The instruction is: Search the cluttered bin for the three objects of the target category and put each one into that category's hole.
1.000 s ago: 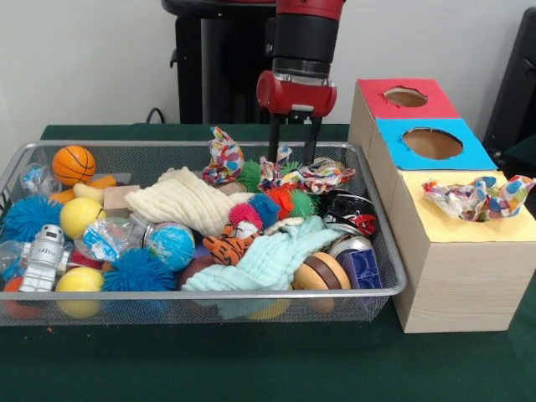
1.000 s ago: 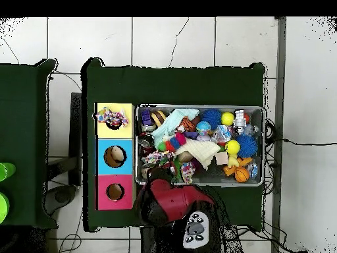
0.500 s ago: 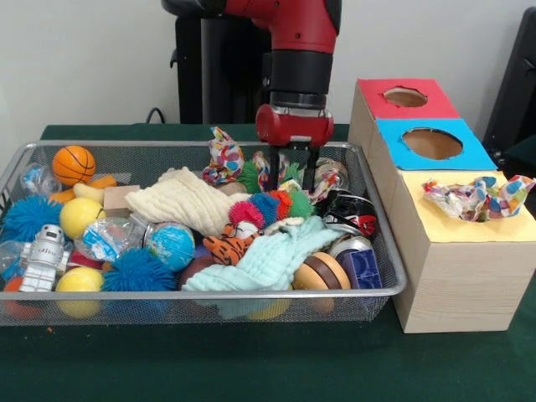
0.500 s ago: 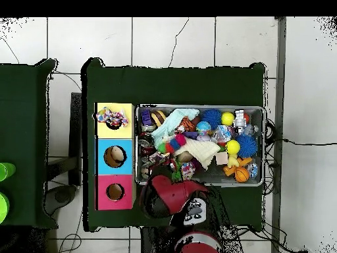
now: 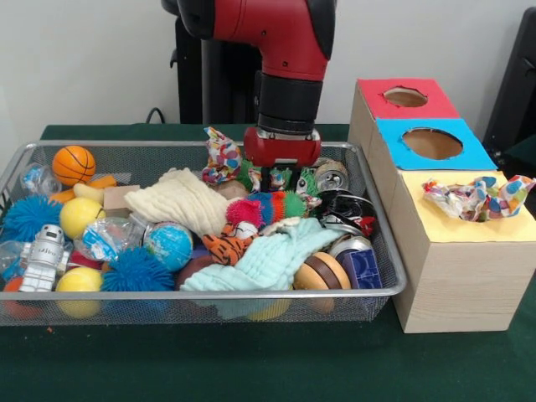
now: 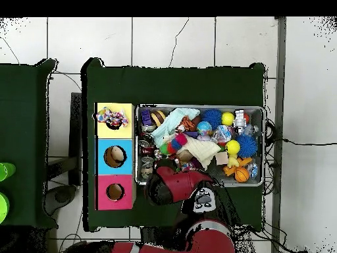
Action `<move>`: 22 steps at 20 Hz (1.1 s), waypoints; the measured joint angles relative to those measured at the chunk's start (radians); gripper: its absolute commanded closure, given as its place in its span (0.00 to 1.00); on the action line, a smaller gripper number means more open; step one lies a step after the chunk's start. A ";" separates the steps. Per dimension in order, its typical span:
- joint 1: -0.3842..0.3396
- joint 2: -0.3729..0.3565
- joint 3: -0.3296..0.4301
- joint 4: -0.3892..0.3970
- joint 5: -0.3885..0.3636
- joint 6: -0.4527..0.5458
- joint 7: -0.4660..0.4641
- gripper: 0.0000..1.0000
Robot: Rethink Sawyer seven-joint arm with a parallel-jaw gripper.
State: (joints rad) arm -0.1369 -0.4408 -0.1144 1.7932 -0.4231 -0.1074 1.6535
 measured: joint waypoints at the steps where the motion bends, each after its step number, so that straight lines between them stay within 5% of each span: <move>1: 0.001 0.000 0.003 -0.004 0.000 0.009 0.000 1.00; 11: 0.001 -0.056 0.012 -0.005 -0.001 0.096 0.000 1.00; 22: -0.020 -0.352 0.082 0.045 0.038 0.434 0.000 1.00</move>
State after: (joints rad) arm -0.1565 -0.7933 -0.0319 1.8387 -0.3852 0.3268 1.6532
